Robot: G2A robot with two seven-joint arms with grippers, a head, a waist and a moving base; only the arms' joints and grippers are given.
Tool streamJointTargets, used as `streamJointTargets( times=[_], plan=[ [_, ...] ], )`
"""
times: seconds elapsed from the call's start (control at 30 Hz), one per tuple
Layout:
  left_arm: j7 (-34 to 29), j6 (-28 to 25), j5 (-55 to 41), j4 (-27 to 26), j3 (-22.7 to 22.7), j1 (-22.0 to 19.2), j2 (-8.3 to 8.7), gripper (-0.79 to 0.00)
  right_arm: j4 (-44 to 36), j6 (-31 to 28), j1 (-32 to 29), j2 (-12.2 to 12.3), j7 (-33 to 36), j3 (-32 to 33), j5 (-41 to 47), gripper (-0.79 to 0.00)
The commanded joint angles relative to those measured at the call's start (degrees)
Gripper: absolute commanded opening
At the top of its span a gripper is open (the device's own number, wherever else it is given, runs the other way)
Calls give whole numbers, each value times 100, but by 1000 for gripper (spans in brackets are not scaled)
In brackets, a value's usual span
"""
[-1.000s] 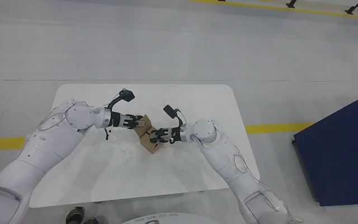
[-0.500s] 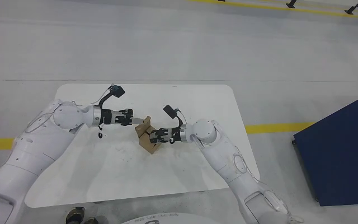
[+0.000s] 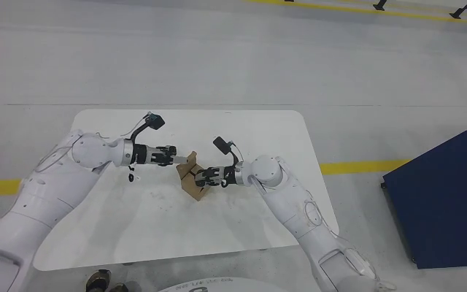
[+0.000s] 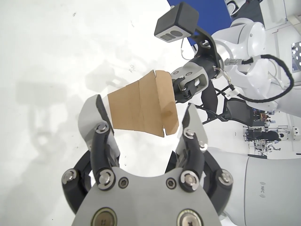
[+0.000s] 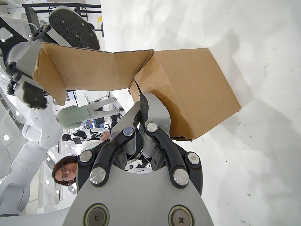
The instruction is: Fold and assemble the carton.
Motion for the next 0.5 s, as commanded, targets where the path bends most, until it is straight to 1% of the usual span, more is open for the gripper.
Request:
streamJointTargets(
  times=[0.0, 0.47],
  plan=[
    [-19, -16, 4, 26, 32, -23, -17, -785, 0, 0, 0, 0, 0, 0, 0, -785],
    [-39, -147, 46, 234, 234, -145, -140, -785, 0, 0, 0, 0, 0, 0, 0, -785]
  ],
)
